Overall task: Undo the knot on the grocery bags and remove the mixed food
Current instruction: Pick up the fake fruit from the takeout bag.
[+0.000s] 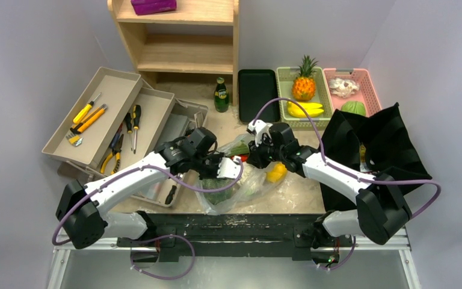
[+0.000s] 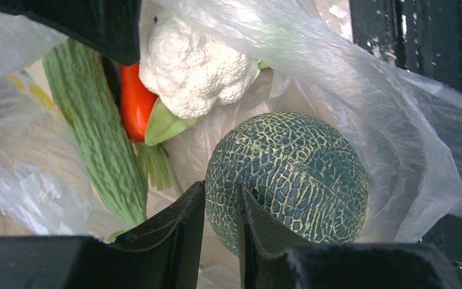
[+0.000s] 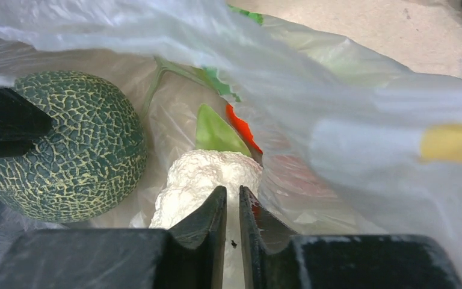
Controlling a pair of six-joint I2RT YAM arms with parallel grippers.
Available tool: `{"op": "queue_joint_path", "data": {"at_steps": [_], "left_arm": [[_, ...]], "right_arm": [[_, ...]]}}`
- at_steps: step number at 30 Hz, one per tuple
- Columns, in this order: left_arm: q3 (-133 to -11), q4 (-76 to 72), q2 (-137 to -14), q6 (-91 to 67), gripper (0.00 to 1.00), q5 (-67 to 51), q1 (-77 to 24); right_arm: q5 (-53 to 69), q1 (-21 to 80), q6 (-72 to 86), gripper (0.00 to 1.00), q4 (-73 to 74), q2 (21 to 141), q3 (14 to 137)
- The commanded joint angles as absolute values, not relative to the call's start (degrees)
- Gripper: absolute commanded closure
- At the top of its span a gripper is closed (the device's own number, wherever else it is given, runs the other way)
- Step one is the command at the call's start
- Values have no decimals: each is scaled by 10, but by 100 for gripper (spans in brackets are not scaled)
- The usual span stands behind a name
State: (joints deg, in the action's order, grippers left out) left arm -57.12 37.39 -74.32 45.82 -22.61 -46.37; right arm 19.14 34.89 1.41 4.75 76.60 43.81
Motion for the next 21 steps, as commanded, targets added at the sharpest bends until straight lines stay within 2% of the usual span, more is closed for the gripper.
{"op": "queue_joint_path", "data": {"at_steps": [1,3,8,12,15,21], "left_arm": [[-527,444,-717,512,75,-256,-479],[-515,448,-701,528,75,-264,-485],[-493,436,-647,538,75,-306,-497],[-507,446,-651,503,72,-287,-504],[-538,467,-670,488,67,-245,-504],[-590,488,-691,509,64,-151,-490]], "right_arm": [[219,351,-13,83,38,753,465],[221,350,-18,77,44,759,471],[234,351,-13,70,48,765,488],[307,354,-20,62,62,758,506],[315,372,-41,62,76,750,508],[318,379,-59,65,99,750,496]]}}
